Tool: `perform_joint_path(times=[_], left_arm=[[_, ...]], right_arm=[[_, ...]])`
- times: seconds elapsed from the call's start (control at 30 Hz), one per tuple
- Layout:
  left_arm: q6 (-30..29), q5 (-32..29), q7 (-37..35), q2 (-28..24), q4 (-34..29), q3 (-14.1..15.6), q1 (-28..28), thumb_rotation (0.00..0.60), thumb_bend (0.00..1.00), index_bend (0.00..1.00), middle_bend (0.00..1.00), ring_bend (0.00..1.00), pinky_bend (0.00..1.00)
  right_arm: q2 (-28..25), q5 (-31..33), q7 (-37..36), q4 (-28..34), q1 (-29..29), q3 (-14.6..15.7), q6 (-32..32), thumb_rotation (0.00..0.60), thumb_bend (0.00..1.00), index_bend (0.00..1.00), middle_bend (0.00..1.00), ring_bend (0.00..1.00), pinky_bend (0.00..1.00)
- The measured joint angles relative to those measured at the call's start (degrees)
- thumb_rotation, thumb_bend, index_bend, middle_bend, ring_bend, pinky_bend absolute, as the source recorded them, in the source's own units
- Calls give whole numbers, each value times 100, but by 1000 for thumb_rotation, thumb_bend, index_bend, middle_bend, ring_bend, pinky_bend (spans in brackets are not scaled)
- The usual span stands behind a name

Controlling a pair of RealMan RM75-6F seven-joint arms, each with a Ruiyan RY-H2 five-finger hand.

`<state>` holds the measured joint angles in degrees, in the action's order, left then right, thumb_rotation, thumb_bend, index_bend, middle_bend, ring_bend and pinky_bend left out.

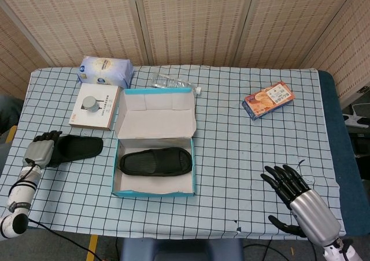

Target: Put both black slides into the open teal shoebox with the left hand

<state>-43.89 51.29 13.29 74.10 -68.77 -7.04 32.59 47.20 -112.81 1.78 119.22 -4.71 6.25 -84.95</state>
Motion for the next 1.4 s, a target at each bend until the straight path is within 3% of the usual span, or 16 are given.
perform_joint_path(times=[0.67,1.07,1.23,1.27,1.4], left_arm=[[625,-158,-304,120,542,96,71,600,348,0,0,0,120],[853,607,-1048,307,918,33,154,600,351,0,0,0,130],[854,824,-1284,388,1042,45,143,600,357,31,9,18,220],[846,871,-1332,407,1084,46,138,600,364,81,45,54,259],[771,1011,-1517,543,1323,45,104,600,408,350,347,303,436]], right_arm=[[121,143,291,98,-9,-32,189,590,157,0,0,0,0],[239,264,549,156,29,-43,277,589,158,0,0,0,0],[264,292,571,165,22,-45,315,589,158,0,0,0,0],[266,290,571,165,22,-45,314,588,158,0,0,0,0],[270,287,563,149,23,-29,334,590,157,0,0,0,0]])
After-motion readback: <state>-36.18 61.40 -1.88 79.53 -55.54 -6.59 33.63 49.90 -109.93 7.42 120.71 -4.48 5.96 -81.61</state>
